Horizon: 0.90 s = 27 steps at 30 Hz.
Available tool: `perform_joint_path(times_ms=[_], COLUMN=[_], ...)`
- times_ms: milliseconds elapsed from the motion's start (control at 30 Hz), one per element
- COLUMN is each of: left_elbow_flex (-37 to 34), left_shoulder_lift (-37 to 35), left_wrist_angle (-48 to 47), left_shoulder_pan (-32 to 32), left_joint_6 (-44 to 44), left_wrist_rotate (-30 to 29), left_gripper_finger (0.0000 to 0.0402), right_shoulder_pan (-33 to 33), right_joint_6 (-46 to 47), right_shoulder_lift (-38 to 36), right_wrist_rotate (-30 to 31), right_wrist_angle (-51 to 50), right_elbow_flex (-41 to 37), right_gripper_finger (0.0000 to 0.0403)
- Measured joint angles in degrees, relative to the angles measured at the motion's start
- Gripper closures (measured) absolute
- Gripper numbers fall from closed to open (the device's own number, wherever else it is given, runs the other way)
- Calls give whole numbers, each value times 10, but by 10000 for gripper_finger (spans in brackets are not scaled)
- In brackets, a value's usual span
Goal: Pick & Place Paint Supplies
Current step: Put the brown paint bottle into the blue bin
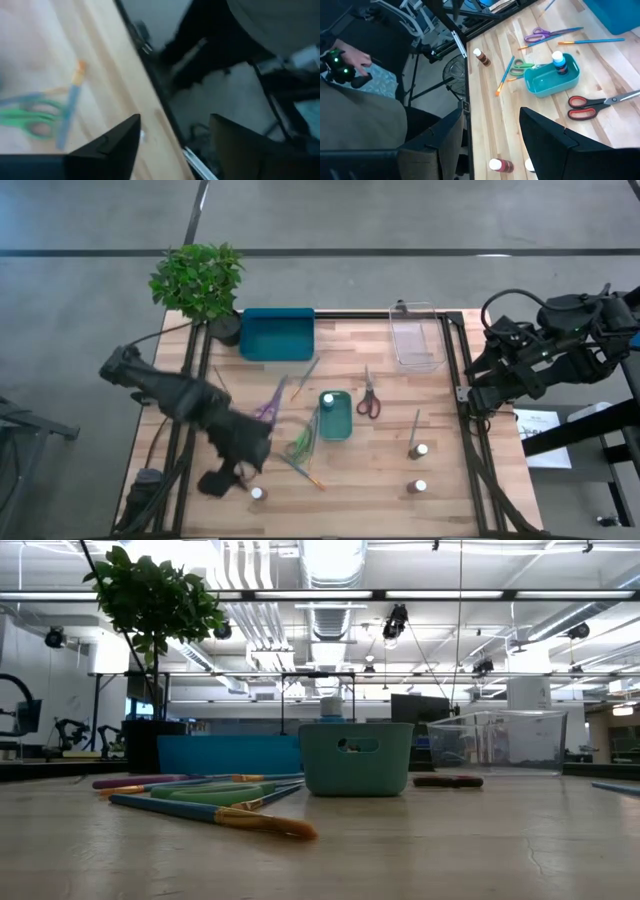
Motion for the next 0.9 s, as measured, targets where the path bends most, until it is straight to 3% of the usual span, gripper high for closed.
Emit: perform_joint_path(times_ms=[67, 200, 367, 567, 900], left_elbow_flex=[0, 0, -2, -48, -138], left_shoulder_lift=[15, 38, 64, 76, 75], left_wrist_angle=[-14, -45, -55, -40, 46], left_shoulder_pan=[-24, -61, -100, -120, -121], left_joint_6=[-9, -8, -17, -56, -77], left_wrist_rotate=[-9, -82, -142, -170, -146], left_gripper_finger=[114, 60, 33, 40, 113], right_shoulder_pan=[0, 0, 0, 0, 0], right_joint_6=[3, 3, 15, 21, 23], right_shoulder_lift=[1, 5, 6, 4, 4], right_wrist_rotate=[0, 0, -1, -2, -2], right_wrist_angle=[0, 0, 0, 0, -1], right_elbow_flex=[0, 0, 0, 0, 0], right_gripper_finger=[211, 211, 211, 211, 211])
